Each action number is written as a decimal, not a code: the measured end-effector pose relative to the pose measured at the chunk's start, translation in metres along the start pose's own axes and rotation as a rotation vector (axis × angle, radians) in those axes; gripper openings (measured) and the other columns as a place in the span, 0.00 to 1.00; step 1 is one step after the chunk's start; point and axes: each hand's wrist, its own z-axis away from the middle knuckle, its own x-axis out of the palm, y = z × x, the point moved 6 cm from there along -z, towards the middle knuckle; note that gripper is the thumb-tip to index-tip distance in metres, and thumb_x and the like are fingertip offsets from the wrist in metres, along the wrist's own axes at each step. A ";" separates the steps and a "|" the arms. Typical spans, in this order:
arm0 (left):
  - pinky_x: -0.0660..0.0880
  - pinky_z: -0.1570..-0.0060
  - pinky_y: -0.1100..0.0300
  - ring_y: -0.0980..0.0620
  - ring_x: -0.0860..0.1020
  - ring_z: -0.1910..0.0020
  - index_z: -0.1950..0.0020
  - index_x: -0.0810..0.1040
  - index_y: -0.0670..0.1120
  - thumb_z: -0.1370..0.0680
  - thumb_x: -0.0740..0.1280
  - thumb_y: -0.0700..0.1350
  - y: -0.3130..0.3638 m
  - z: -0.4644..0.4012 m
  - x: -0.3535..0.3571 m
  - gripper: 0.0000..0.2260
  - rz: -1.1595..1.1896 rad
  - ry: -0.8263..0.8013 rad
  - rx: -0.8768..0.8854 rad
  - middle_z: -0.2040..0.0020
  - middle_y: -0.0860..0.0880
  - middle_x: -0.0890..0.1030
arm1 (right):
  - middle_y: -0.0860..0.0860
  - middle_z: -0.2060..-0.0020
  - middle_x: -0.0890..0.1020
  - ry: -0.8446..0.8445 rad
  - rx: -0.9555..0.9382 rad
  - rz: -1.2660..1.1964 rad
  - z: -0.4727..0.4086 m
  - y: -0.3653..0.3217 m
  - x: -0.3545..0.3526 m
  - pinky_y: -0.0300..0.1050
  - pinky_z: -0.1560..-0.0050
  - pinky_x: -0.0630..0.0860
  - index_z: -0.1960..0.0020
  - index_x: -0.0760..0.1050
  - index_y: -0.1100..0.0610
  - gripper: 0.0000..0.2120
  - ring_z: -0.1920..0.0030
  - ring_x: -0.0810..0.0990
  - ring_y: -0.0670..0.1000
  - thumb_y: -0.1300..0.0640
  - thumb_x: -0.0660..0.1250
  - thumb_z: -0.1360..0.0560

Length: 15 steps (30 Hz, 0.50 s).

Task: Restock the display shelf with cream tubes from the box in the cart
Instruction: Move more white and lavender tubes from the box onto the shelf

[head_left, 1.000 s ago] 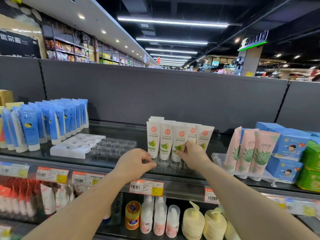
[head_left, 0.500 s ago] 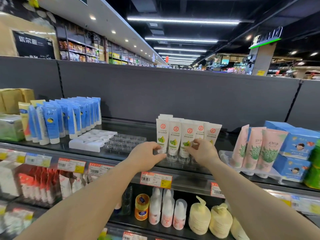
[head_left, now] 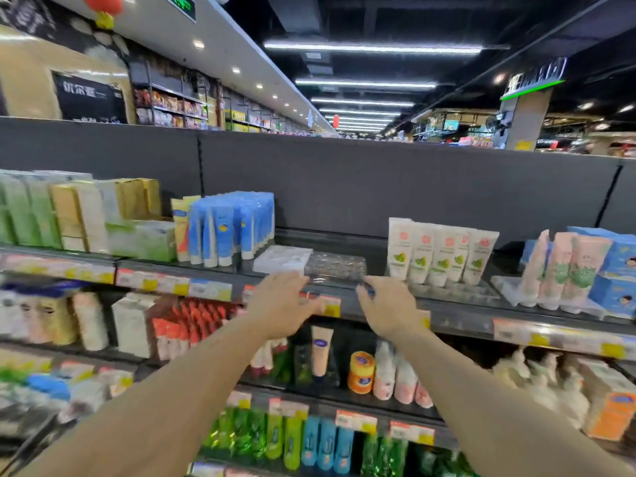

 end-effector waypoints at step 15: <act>0.55 0.26 0.45 0.43 0.54 0.23 0.23 0.57 0.53 0.22 0.56 0.65 -0.359 0.278 -0.117 0.31 -0.319 -0.016 -0.592 0.21 0.49 0.56 | 0.54 0.27 0.65 -0.434 -0.549 0.003 0.095 -0.427 0.225 0.57 0.29 0.61 0.26 0.64 0.48 0.27 0.26 0.59 0.58 0.38 0.52 0.21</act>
